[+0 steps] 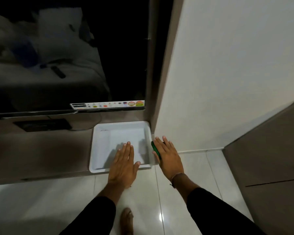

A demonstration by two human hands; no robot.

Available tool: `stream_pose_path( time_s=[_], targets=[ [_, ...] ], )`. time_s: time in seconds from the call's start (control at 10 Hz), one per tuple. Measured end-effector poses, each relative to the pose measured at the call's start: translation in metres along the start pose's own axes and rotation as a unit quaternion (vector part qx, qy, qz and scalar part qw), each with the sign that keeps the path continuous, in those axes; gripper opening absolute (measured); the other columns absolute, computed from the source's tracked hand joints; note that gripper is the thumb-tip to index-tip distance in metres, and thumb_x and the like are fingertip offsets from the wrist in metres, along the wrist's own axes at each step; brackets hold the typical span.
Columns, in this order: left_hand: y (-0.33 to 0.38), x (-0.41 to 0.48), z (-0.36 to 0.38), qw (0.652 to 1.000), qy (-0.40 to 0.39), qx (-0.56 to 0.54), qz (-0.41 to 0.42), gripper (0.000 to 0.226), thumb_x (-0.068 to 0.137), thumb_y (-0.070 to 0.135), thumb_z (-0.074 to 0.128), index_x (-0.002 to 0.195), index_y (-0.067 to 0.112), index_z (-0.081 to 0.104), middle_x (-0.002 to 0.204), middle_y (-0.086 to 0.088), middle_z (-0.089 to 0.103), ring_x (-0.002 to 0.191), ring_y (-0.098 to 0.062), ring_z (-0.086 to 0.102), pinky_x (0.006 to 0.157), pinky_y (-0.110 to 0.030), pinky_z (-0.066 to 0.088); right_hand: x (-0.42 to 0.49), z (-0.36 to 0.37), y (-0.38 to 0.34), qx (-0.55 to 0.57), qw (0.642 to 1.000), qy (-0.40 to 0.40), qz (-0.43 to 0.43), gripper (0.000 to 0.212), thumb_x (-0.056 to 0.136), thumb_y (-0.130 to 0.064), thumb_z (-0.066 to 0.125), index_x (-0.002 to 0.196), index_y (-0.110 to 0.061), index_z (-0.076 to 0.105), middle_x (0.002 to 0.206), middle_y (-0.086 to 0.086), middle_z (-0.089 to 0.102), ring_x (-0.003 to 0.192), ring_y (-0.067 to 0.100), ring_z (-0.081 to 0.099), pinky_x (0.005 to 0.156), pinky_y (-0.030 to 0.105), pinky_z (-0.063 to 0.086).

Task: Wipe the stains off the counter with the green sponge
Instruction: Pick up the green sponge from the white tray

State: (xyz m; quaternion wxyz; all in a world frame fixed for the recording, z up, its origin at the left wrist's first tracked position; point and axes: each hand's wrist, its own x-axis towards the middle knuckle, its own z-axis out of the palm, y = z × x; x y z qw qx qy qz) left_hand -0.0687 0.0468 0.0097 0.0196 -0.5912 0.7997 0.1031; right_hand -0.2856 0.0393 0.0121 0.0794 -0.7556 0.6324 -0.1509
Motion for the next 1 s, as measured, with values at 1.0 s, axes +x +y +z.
stream_pose_path(
  time_s=[1.0],
  targets=[
    [-0.093,0.044,0.032,0.998,-0.024,-0.061,-0.004,0.072,0.105,0.050,0.007,0.164,0.009,0.000,0.173,-0.013,-0.011,0.159,-0.028,-0.016,0.131,-0.047,-0.004,0.105,0.113,-0.074,-0.051,0.971,-0.232,-0.022,0.080,0.105,-0.064,0.030,0.166,-0.024,-0.003,0.174,0.001,-0.011,0.157,0.028,-0.020,0.127,0.055,-0.004]
  ],
)
